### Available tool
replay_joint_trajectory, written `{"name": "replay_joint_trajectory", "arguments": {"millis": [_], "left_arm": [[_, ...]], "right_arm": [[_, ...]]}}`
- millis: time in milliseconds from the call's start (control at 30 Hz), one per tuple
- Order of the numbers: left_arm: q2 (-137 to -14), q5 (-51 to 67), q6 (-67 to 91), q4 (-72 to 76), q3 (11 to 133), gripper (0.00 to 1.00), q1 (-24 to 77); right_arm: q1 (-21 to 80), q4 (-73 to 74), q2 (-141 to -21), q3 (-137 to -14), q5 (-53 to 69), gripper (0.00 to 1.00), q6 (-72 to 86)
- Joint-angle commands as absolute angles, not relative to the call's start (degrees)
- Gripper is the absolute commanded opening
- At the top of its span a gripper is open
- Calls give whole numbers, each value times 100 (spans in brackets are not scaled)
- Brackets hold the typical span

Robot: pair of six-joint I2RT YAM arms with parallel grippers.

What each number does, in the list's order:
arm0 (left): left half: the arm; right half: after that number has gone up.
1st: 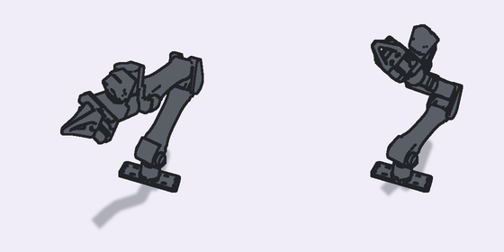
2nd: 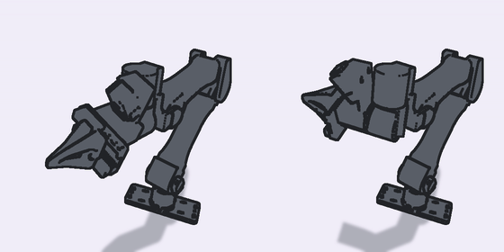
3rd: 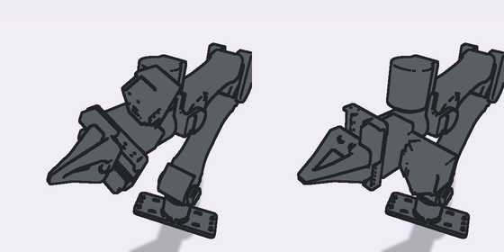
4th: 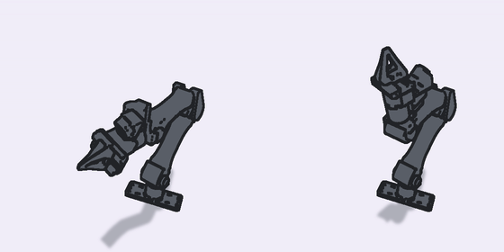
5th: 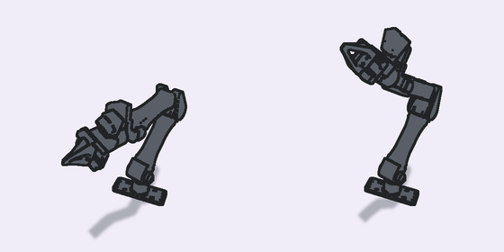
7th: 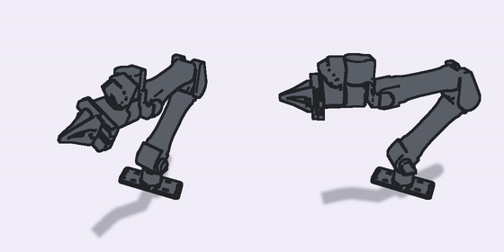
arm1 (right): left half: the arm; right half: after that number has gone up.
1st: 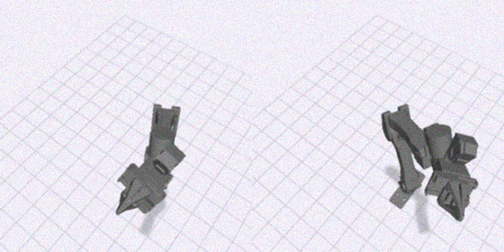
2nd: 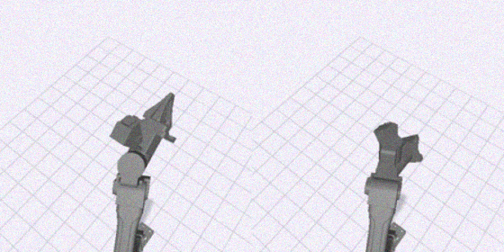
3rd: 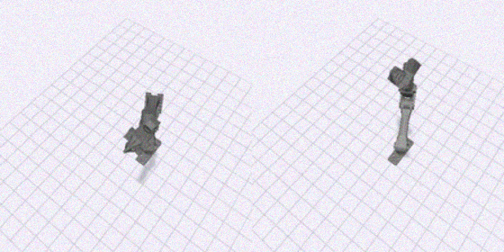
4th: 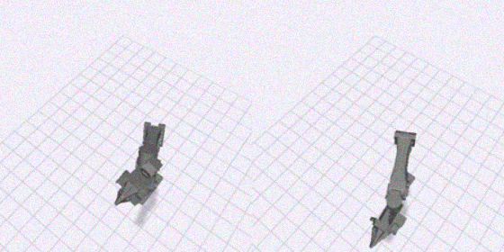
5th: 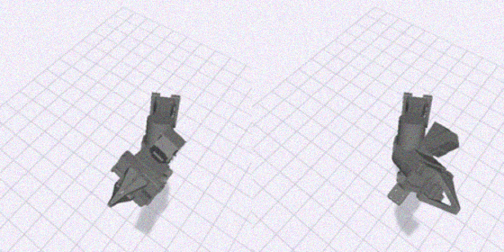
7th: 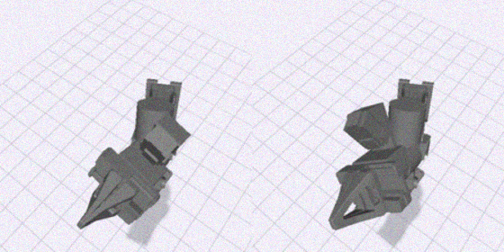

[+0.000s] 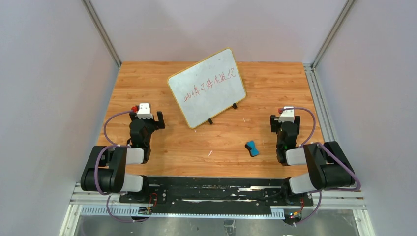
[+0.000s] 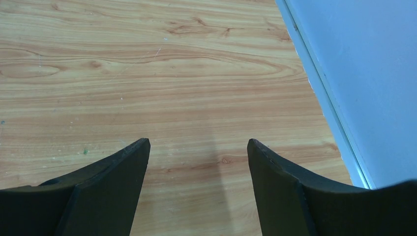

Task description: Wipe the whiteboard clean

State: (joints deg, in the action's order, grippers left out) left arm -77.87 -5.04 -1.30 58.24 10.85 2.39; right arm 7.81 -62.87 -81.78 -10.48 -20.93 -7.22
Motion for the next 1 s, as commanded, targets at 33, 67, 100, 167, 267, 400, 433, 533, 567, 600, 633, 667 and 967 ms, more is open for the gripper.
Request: {"name": "replay_joint_trajectory", "arguments": {"millis": [33,67,100,167,267,400,433,533,567,600,633,667,967], "left_arm": [[-7796,-500,-216,6047,1142,98,255],[-7793,-501,-216,6047,1143,98,255],[-7795,-501,-216,6047,1143,98,261],[-7795,-496,-216,6047,1143,98,257],[-7796,-495,-219,6040,1143,98,261],[-7796,-501,-216,6047,1142,98,255],[-7796,-501,-216,6047,1143,98,256],[-7790,-501,-220,6047,1143,98,257],[-7793,-497,-218,6045,1143,98,255],[-7796,-495,-219,6047,1143,98,255],[-7796,-494,-219,6047,1143,98,255],[-7788,-496,-220,6047,1143,98,257],[-7796,-501,-218,6047,1143,98,260]], "right_arm": [[624,-6372,-8190,-1134,-2048,74,-627],[623,-6372,-8191,-1135,-2046,74,-626],[622,-6373,-8191,-1134,-2045,75,-625],[622,-6372,-8191,-1134,-2046,75,-625],[624,-6365,-8191,-1138,-2040,74,-625],[572,-6265,-8175,-1169,-1918,75,-590],[565,-6257,-8178,-1176,-1898,75,-583],[530,-6229,-8166,-1187,-1833,74,-572],[528,-6223,-8165,-1187,-1836,75,-571],[527,-6227,-8165,-1187,-1831,75,-571],[527,-6223,-8165,-1182,-1836,74,-571],[526,-6227,-8165,-1187,-1837,75,-571],[582,-6275,-7878,-1106,-1830,46,-685]]}}
